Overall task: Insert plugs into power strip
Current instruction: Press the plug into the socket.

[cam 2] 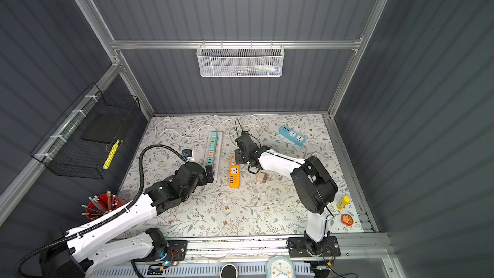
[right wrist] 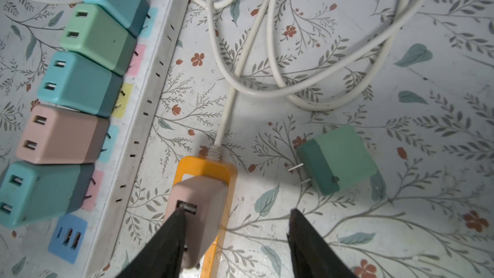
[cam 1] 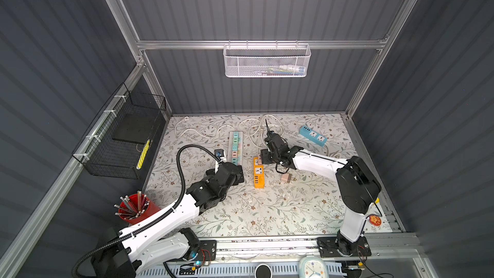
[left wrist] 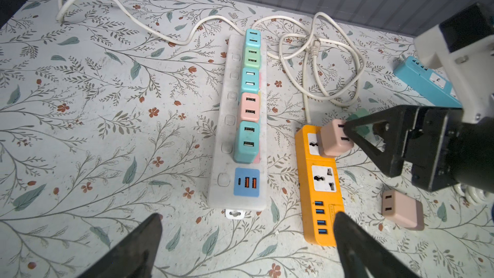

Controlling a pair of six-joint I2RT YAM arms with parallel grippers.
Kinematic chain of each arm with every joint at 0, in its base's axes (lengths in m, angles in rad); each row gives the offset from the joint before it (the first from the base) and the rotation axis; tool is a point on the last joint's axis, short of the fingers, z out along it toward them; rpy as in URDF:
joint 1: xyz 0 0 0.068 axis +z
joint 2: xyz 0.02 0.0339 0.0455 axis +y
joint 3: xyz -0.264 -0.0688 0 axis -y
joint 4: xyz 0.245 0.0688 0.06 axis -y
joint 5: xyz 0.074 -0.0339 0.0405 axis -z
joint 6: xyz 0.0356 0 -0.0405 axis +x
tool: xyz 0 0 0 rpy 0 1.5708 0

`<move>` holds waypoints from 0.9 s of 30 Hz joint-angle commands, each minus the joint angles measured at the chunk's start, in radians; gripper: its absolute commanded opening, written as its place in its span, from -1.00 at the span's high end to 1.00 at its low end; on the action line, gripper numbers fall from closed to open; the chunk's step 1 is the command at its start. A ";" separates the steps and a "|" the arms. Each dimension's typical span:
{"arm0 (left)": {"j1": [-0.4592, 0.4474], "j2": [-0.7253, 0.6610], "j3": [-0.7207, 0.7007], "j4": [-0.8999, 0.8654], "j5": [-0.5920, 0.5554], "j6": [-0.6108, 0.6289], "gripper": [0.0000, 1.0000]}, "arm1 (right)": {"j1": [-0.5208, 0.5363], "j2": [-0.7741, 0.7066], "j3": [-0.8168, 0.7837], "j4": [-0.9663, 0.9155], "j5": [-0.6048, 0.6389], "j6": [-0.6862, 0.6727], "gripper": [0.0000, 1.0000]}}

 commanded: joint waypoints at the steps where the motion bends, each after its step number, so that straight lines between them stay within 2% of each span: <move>1: 0.006 -0.009 0.017 0.015 -0.003 0.001 -1.00 | -0.001 0.017 -0.066 -0.063 -0.005 0.001 -0.21; 6: 0.006 0.019 0.028 0.037 0.026 0.003 -1.00 | 0.009 -0.038 -0.052 -0.074 -0.032 -0.011 -0.23; 10: 0.006 0.057 0.062 0.025 0.074 0.025 -1.00 | 0.010 -0.184 -0.055 -0.087 0.005 -0.007 -0.40; 14: 0.006 0.089 0.071 0.043 0.140 0.058 -1.00 | 0.003 -0.301 -0.156 -0.087 0.078 0.025 -0.50; 18: 0.006 0.126 0.070 0.074 0.205 0.094 -1.00 | -0.016 -0.340 -0.249 -0.177 0.132 0.092 -0.53; 21: 0.007 0.164 0.095 0.077 0.209 0.100 -1.00 | -0.024 -0.368 -0.325 -0.182 0.166 0.112 -0.55; 23: 0.007 0.193 0.123 0.076 0.221 0.097 -1.00 | -0.046 -0.389 -0.365 -0.152 0.121 0.085 -0.56; 27: 0.006 0.257 0.170 0.088 0.270 0.096 -1.00 | -0.140 -0.398 -0.423 -0.045 -0.156 0.010 -0.59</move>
